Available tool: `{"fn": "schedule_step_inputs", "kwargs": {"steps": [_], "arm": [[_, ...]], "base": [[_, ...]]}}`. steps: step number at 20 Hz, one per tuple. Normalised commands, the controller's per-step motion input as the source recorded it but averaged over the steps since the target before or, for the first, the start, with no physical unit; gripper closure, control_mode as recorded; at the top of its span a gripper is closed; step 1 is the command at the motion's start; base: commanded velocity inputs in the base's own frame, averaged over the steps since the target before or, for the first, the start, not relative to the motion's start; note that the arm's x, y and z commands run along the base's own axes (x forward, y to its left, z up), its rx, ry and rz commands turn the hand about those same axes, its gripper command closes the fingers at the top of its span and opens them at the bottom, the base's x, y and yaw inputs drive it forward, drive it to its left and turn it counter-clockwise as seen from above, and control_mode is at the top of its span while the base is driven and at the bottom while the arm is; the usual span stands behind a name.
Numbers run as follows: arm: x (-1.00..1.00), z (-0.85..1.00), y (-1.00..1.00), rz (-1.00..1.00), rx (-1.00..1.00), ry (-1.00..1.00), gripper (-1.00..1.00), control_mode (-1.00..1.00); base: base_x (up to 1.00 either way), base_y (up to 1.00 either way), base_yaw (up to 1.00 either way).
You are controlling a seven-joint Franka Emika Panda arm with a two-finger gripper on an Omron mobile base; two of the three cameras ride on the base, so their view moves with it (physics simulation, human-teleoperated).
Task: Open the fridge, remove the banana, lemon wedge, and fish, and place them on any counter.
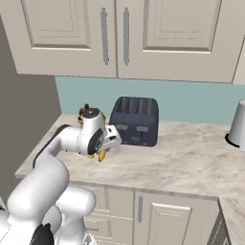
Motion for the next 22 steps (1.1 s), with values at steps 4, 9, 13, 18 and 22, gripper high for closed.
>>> {"fn": "schedule_step_inputs", "kwargs": {"steps": [4, 9, 13, 18, 22], "arm": [[0.24, -0.32, -0.01, 0.0, 0.0, 0.0, 1.0, -1.0], [0.22, -0.31, -0.02, 0.0, 0.0, 0.0, 1.0, -1.0], [0.21, -0.3, -0.11, 0.0, 0.0, 0.0, 1.0, -1.0], [0.13, -0.27, -0.25, 0.0, 0.0, 0.0, 1.0, -1.0], [0.06, -0.28, -0.18, 0.0, 0.0, 0.0, 1.0, -1.0]], "base": [[0.0, 0.0, 0.0], [0.0, 0.0, 0.0], [0.0, 0.0, 0.0], [0.0, 0.0, 0.0], [0.0, 0.0, 0.0]]}}
